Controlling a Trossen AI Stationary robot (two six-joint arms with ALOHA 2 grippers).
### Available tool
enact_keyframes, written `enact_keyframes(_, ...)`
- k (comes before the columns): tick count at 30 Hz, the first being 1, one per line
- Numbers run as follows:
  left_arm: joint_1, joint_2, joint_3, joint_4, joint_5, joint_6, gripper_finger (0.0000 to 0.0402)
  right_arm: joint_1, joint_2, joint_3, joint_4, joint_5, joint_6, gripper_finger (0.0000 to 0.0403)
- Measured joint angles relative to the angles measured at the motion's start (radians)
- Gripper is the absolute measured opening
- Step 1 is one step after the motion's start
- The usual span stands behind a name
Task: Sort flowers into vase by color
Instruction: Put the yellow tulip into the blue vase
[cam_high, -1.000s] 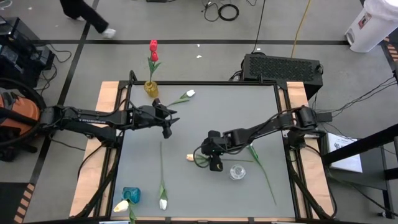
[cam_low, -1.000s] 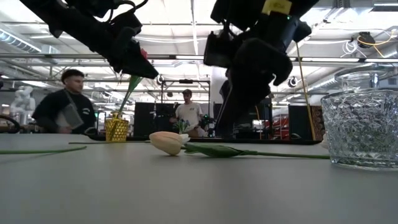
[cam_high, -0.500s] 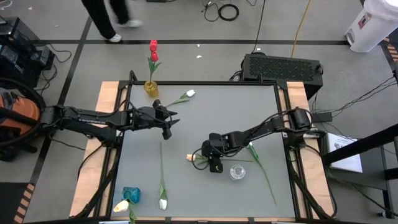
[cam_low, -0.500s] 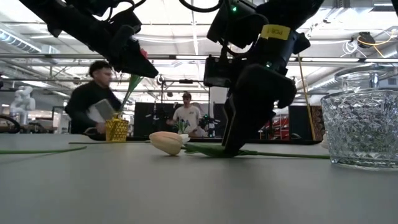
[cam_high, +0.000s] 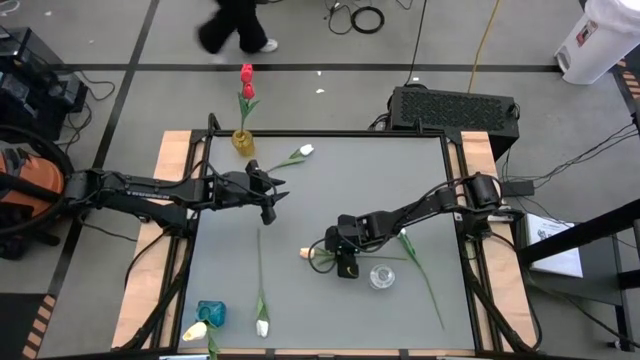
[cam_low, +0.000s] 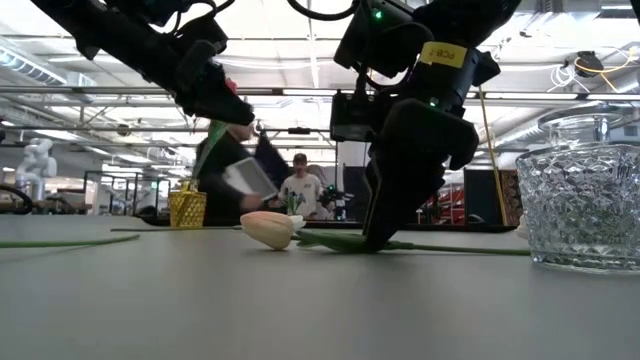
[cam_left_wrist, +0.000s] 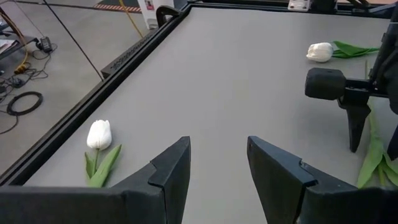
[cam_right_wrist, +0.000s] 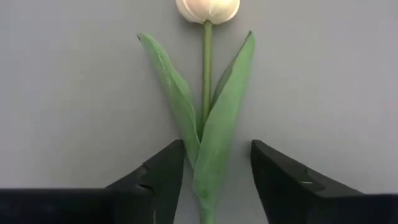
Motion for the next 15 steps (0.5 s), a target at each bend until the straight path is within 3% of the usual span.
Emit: enact_keyframes(15,0.0,0.0,0.0,0.0,0.0,0.0,0.0167,0.002,0.0,0.0,-0.003,-0.005,-0.006,0.0052)
